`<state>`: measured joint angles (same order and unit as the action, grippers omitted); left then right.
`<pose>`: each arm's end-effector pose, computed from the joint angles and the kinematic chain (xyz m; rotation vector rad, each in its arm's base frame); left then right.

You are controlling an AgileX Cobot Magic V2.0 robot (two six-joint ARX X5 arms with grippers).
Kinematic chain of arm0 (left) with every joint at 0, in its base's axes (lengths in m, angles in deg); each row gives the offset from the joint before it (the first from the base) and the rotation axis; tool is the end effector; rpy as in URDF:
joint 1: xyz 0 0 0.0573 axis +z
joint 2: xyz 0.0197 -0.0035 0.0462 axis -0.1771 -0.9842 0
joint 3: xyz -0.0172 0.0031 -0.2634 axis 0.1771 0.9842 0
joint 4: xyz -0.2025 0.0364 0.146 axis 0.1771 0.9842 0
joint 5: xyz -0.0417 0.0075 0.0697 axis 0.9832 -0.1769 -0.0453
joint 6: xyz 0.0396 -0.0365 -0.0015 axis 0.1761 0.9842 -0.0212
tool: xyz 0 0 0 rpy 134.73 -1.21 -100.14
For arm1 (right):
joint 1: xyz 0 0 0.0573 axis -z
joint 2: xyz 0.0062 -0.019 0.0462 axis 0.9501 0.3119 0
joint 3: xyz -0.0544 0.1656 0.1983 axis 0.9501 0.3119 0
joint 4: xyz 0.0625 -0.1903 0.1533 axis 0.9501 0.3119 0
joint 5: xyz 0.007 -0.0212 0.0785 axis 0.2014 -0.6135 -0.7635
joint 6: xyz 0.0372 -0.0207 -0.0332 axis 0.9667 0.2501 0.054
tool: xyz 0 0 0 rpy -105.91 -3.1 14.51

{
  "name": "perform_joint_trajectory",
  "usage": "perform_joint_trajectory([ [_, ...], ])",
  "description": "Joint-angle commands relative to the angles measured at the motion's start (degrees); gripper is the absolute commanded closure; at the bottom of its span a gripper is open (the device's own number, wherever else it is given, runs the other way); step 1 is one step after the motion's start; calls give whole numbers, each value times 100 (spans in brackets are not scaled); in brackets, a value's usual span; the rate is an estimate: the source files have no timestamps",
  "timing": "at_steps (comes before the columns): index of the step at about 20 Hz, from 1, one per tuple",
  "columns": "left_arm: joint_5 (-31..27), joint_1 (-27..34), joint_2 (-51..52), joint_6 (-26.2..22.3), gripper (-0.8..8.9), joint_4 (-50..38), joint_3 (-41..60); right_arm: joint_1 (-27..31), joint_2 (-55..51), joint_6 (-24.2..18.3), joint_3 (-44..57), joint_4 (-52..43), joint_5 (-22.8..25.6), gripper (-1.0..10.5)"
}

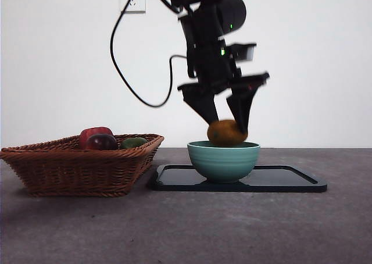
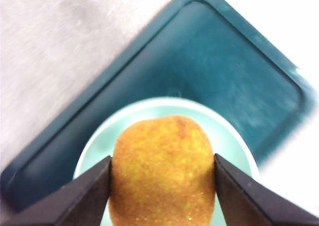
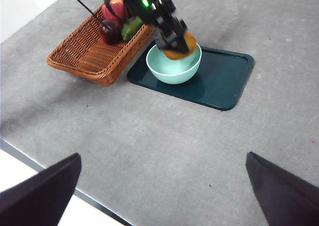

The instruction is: Pick up the wifruite, put it on the bowl, pick up the plate, put it on desk

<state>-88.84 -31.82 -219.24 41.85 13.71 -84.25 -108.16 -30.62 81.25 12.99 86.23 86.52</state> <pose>0.3680 -0.3316 0.2540 0.4755 0.9902 -0.7106 -0.0008 -0.0014 0.3461 0.0943 0.5518 0.5284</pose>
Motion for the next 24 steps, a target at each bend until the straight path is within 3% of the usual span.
perform_joint_trajectory([
  [1,7,-24,-138,-55,511,551,-481,-39,7,68,-48,-55,15,344],
  [14,9,256,1611,507,512,2190,-570,-39,7,131,-48,-39,-2,344],
  [18,2,514,2649,610,512,2295,166,-39,7,177,-48,-15,2,344],
  [24,-44,1309,4050,1167,512,2297,1648,-39,7,199,-48,-20,0,344],
])
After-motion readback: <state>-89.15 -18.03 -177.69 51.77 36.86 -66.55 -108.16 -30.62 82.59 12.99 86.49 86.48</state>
